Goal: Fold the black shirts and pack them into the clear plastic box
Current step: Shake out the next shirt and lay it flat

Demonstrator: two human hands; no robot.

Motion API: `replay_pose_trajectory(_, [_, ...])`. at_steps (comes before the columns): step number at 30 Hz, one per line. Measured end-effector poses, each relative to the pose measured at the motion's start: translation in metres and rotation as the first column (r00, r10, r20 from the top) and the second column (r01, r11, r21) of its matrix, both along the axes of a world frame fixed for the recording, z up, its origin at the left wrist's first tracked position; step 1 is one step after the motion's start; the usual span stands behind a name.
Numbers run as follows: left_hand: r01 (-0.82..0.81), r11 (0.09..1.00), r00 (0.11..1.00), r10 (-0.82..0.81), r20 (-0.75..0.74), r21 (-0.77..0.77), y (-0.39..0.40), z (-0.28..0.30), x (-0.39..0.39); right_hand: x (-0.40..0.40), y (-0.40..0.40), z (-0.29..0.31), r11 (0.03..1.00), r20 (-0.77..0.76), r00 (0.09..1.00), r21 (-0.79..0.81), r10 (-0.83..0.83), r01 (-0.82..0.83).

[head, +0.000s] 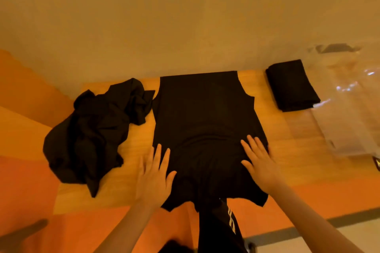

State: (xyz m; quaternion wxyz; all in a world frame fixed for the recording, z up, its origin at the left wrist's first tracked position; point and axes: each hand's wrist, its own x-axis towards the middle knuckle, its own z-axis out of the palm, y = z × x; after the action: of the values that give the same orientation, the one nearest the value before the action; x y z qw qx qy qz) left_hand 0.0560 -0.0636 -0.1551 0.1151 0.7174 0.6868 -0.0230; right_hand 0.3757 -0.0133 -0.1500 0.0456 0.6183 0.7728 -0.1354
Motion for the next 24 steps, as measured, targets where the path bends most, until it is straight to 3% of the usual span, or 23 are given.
replay_pose_trajectory(3, [-0.1,0.994,0.993,0.098,0.064,0.035,-0.031,-0.002,-0.013,0.028,-0.042,-0.001,0.946,-0.16,0.934,-0.002,-0.32,0.324])
replay_pose_trajectory(5, [-0.242,0.966,0.941,0.211,0.265,0.092,-0.054,0.001,-0.011,0.032,-0.067,0.009,0.826,-0.387,0.762,-0.002,-0.52,0.563])
replay_pose_trajectory(7, [-0.505,0.862,0.758,0.413,0.505,0.051,-0.08,0.011,0.001,0.028,-0.093,0.017,0.657,-0.544,0.535,-0.039,-0.646,0.753])
replay_pose_trajectory(9, [-0.697,0.691,0.452,0.631,0.631,-0.192,-0.098,0.021,0.014,0.021,-0.112,0.021,0.524,-0.578,0.339,-0.186,-0.742,0.831])
replay_pose_trajectory(10, [-0.708,0.616,0.315,0.713,0.626,-0.345,-0.103,0.021,0.019,0.02,-0.118,0.02,0.486,-0.552,0.267,-0.298,-0.79,0.822])
replay_pose_trajectory(11, [-0.681,0.57,0.239,0.766,0.597,-0.459,-0.105,0.021,0.022,0.019,-0.12,0.017,0.481,-0.513,0.248,-0.391,-0.822,0.785])
replay_pose_trajectory(13, [-0.602,0.562,0.198,0.793,0.577,-0.567,-0.104,0.02,0.025,0.016,-0.12,0.011,0.537,-0.496,0.279,-0.513,-0.822,0.67])
replay_pose_trajectory(15, [-0.556,0.56,0.163,0.798,0.58,-0.614,-0.095,0.017,0.026,0.013,-0.11,0.009,0.556,-0.52,0.245,-0.605,-0.818,0.57])
replay_pose_trajectory(18, [-0.527,0.539,0.064,0.796,0.602,-0.657,-0.084,0.015,0.031,0.014,-0.092,0.007,0.451,-0.475,0.076,-0.757,-0.877,0.474])
replay_pose_trajectory(20, [-0.581,0.535,0.04,0.772,0.635,-0.614,-0.082,0.017,0.037,0.021,-0.087,0.008,0.401,-0.443,0.023,-0.788,-0.896,0.467])
replay_pose_trajectory(24, [-0.625,0.479,-0.122,0.72,0.683,-0.617,-0.094,0.024,0.04,0.042,-0.094,0.014,0.442,-0.491,-0.036,-0.812,-0.87,0.381])
